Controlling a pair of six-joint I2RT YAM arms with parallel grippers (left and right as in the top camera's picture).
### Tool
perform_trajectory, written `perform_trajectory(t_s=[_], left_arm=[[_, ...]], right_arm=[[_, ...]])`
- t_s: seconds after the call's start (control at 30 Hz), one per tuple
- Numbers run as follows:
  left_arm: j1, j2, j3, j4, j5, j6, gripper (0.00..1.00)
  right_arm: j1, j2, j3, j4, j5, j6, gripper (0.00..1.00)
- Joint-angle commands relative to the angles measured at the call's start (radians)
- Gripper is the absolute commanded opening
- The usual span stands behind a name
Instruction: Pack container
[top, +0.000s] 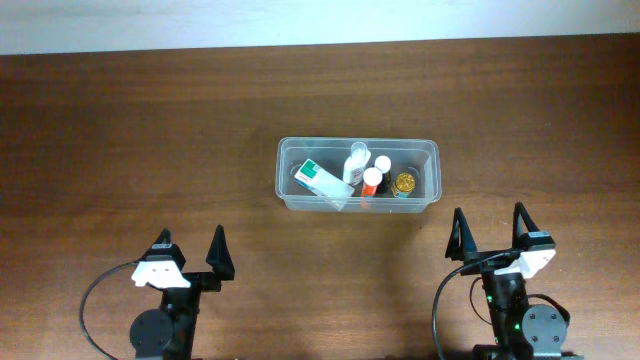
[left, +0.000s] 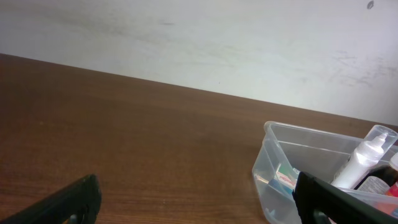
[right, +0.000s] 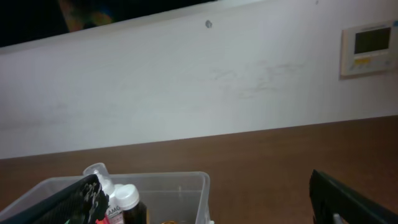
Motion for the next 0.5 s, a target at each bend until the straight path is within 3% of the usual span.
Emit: perform_trajectory(t_s=[0.0,0.47], left_arm=[[0.005,-0.008,-0.004,-0.002,0.011,0.016,0.99],[0.005,-0.008,-0.004,-0.002,0.011,0.016,0.99]], right_arm=[[0.009,-0.011,-0.039,-0.006,0.027,0.008,0.98],[0.016,-0.011,-0.039,-0.151,0.024,0.008,0.99]])
